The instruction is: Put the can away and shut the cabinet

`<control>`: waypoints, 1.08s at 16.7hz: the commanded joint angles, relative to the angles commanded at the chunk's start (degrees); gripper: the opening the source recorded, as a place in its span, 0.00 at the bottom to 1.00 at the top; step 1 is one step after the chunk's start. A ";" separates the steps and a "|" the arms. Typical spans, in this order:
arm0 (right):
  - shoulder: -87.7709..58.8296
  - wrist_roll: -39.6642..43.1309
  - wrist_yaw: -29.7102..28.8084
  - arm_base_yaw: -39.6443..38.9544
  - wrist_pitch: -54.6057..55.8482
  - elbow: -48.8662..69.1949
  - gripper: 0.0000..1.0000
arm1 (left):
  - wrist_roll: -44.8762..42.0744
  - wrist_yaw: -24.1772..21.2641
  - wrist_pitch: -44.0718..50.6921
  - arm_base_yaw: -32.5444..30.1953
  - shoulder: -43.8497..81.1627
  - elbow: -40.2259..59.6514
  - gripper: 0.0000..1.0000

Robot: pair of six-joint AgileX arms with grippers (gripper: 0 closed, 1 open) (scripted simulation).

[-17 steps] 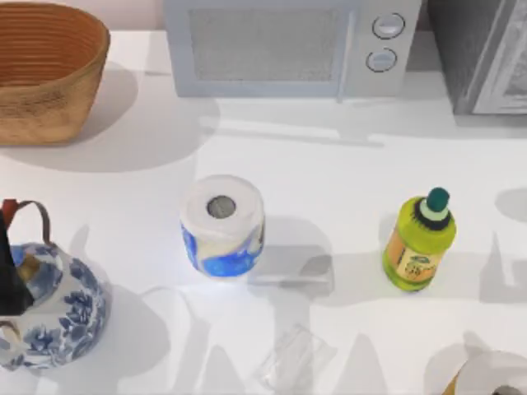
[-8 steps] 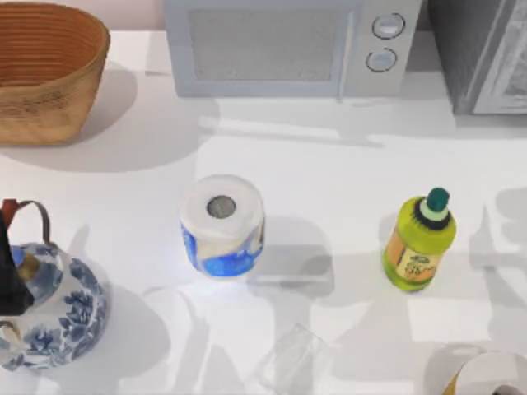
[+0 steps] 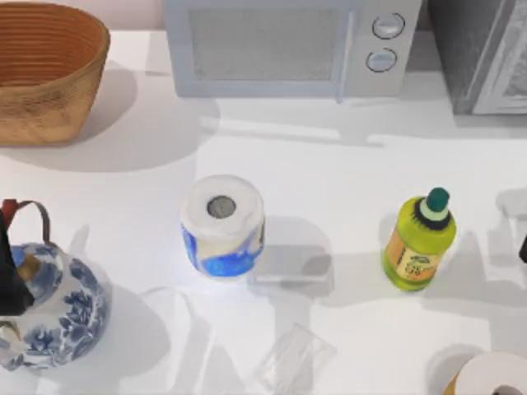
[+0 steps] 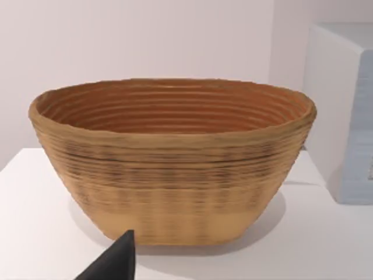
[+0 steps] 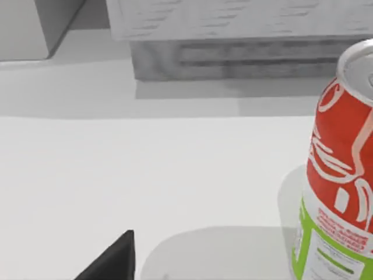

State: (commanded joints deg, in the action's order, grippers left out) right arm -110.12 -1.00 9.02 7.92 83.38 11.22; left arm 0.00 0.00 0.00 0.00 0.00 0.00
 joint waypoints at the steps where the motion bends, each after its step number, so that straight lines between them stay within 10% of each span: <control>1: -3.81 0.61 0.57 0.96 3.65 0.85 1.00 | 0.00 0.00 0.00 0.00 0.00 0.00 1.00; 18: -15.66 1.73 -3.46 -0.43 11.09 8.96 1.00 | 0.00 0.00 0.00 0.00 0.00 0.00 1.00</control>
State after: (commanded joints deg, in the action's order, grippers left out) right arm -125.78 0.73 5.56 7.49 94.47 20.18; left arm 0.00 0.00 0.00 0.00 0.00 0.00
